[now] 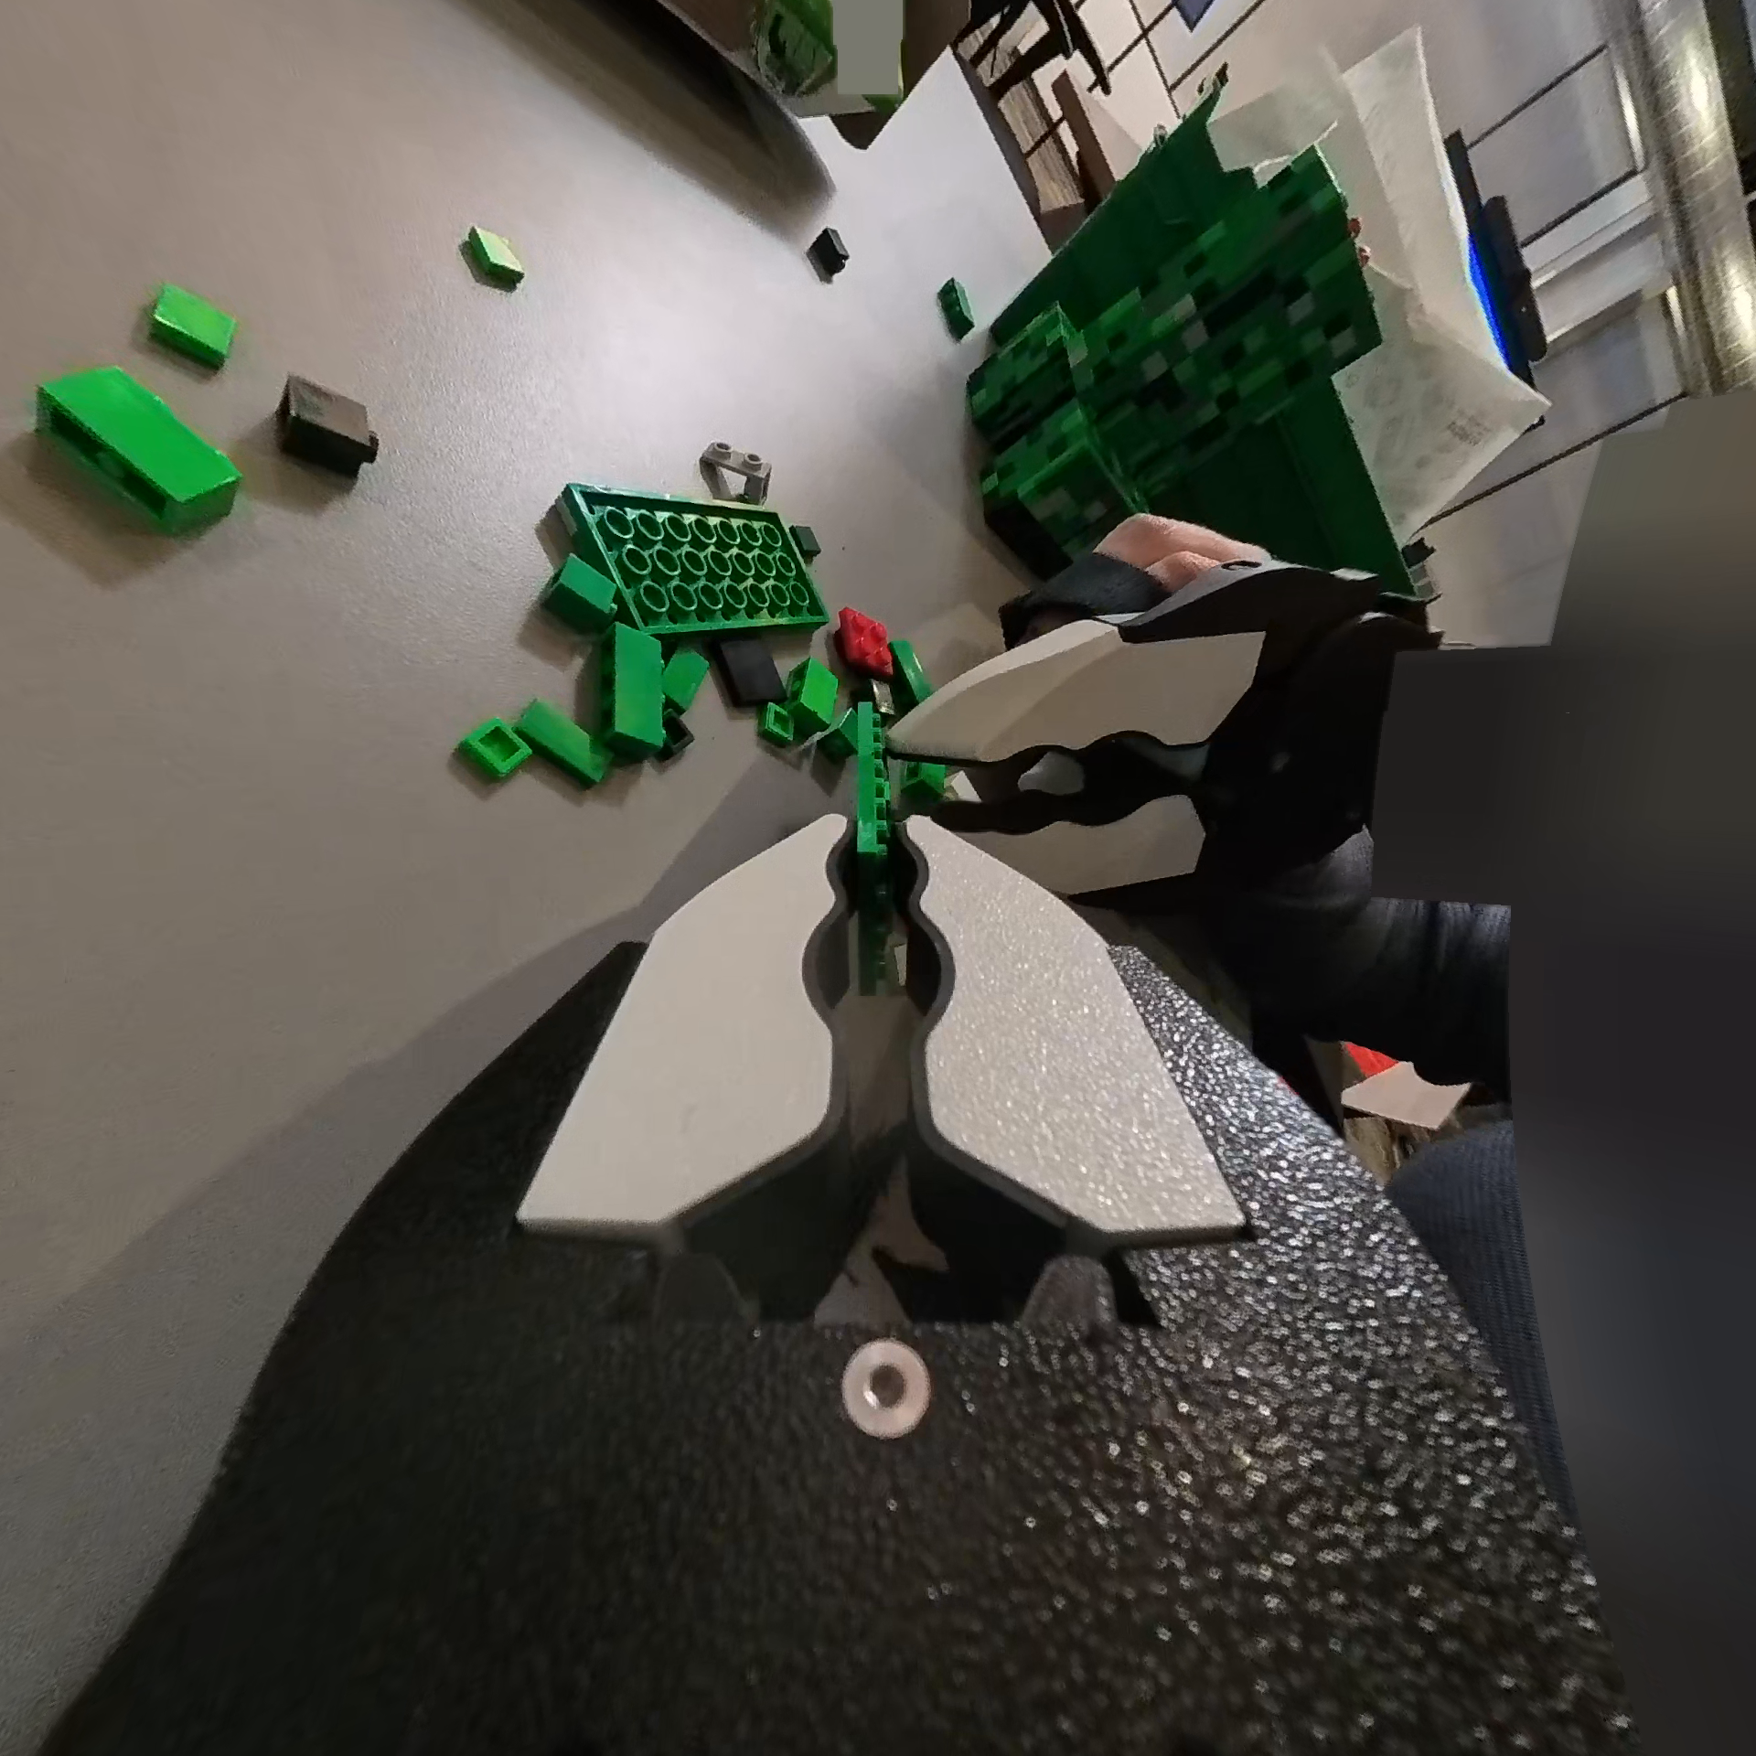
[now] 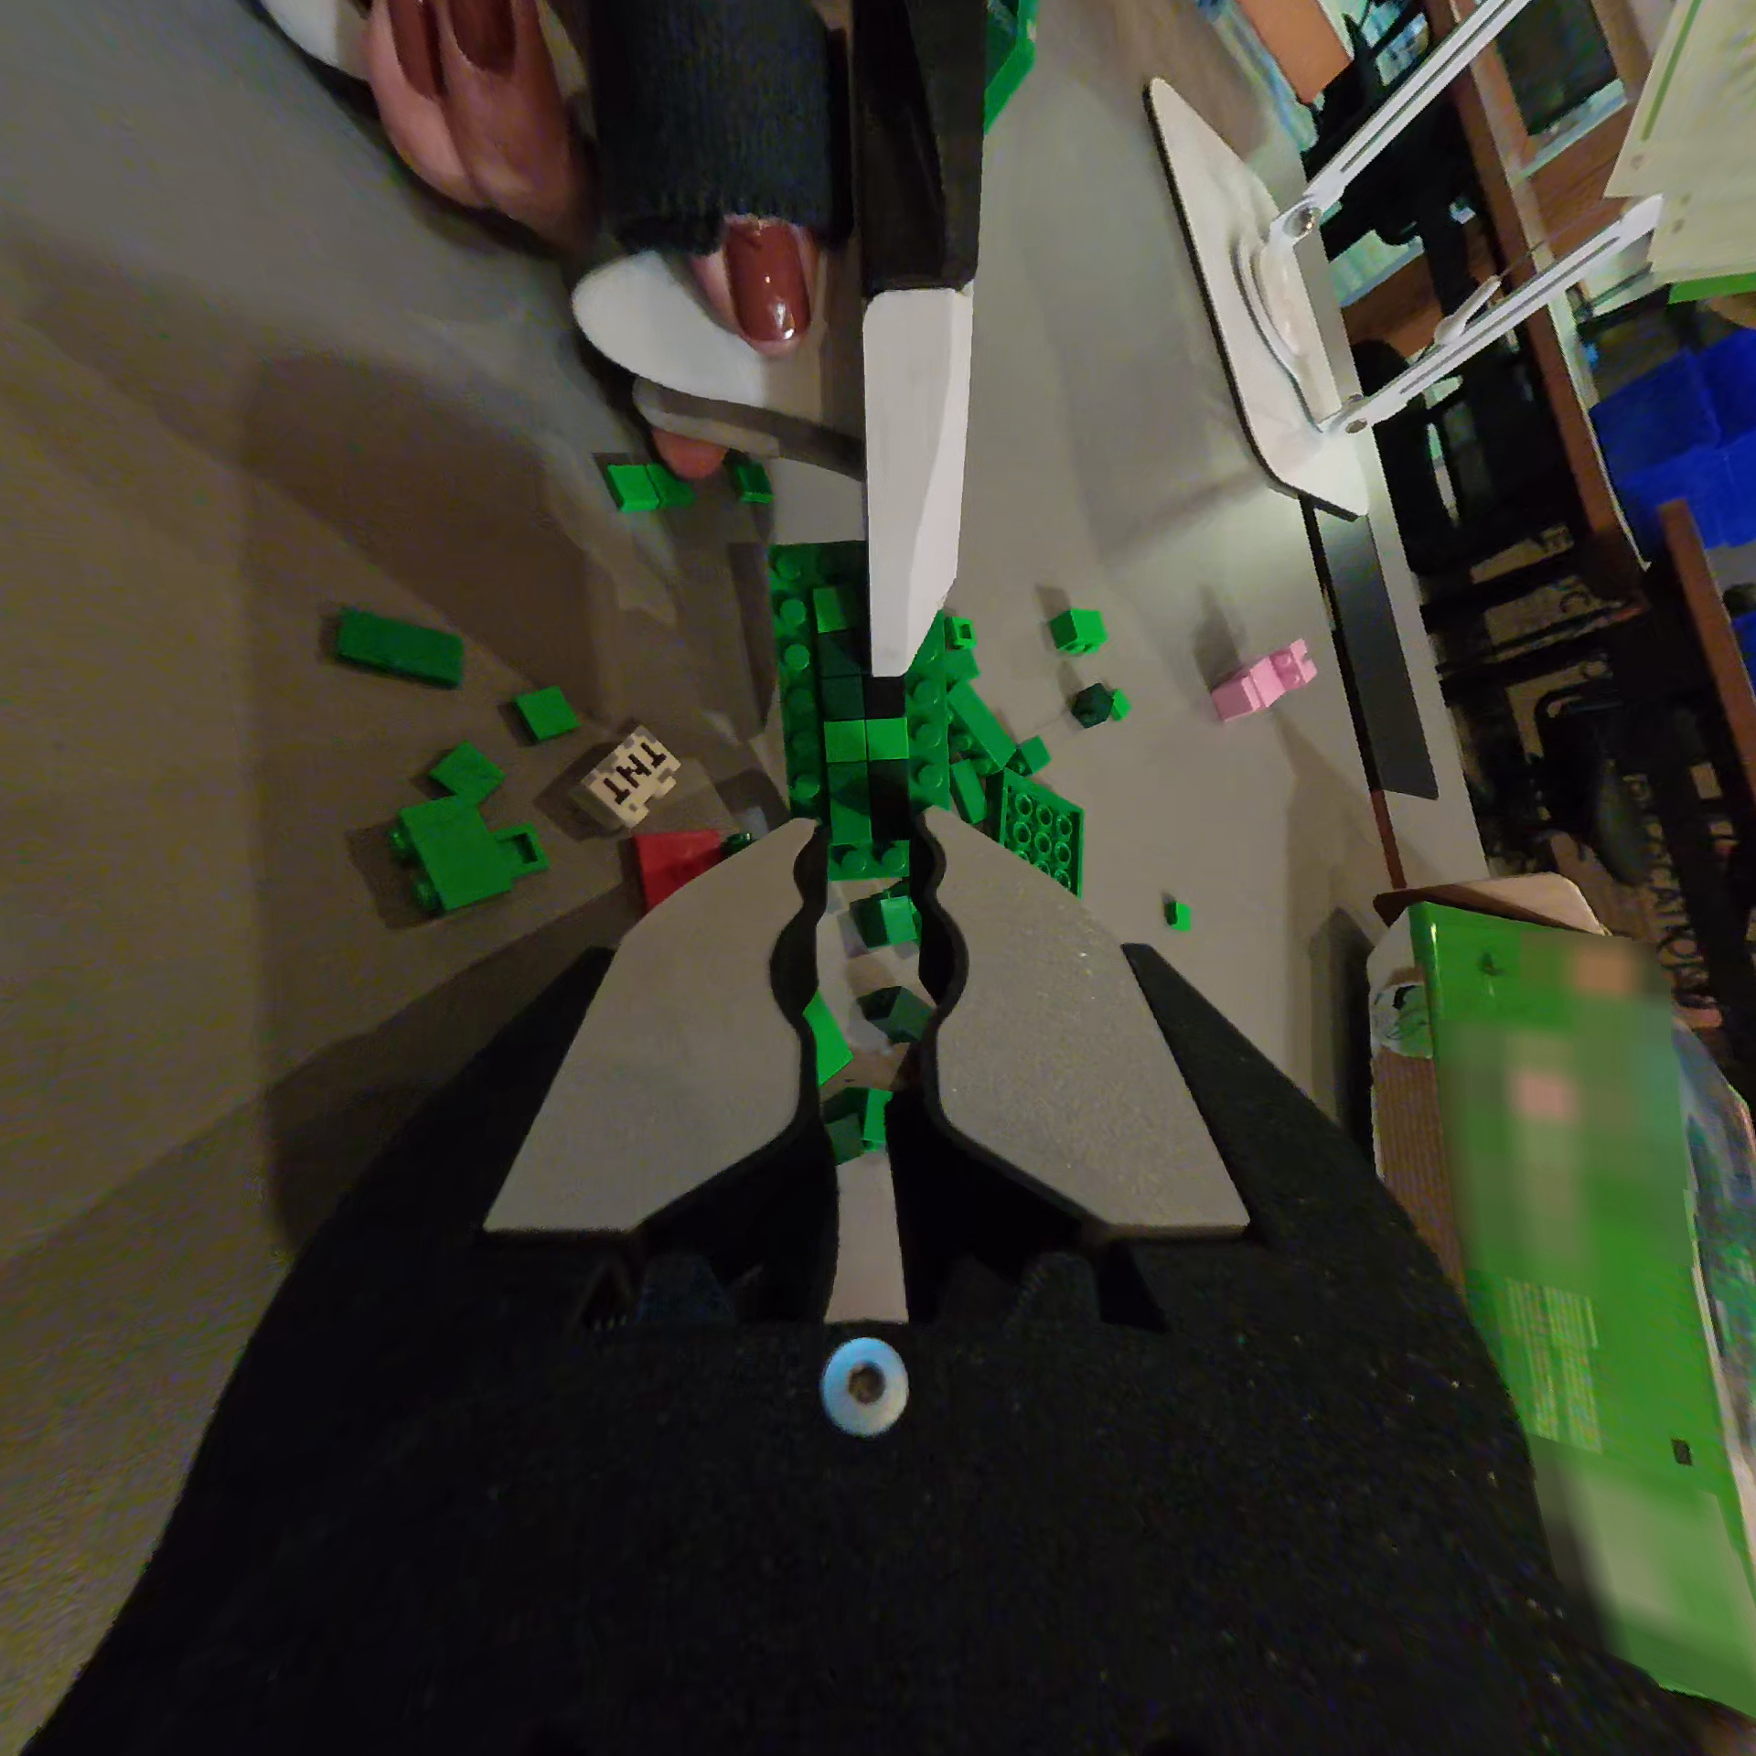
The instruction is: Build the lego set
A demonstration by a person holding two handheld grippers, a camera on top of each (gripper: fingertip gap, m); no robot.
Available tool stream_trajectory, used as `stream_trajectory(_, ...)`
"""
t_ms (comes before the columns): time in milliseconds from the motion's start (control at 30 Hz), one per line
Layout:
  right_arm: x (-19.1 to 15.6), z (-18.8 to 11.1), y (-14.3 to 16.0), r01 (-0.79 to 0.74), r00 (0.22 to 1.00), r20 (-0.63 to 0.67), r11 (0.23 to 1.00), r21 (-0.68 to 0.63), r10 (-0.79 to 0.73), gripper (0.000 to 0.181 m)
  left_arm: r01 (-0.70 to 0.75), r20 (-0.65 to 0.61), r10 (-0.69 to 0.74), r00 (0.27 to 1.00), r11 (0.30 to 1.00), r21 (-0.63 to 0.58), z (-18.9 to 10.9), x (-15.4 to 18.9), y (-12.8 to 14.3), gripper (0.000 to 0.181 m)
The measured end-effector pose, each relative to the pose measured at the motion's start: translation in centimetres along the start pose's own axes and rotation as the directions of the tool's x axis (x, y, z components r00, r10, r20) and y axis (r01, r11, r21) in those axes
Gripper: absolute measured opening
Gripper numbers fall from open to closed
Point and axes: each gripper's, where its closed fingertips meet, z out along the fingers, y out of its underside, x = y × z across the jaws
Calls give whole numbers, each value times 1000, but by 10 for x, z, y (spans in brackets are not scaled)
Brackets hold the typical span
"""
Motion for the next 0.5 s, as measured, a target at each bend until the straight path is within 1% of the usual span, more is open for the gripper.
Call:
stream_trajectory(233,-1,0,0,-8,1000,11,1000,-5,8,17,8,-4,-8,1000,1000,-1,0,0,0,6)
stream_trajectory(433,-1,2,1,45,999,-18,999,-21,-45,11,20,-5,-20,1000,1000,-9,0,-1,1,6)
stream_trajectory(500,1,2,1,33,999,-24,999,-20,-33,12,14,-1,-14,1000,1000,-17,0,-1,2,6)
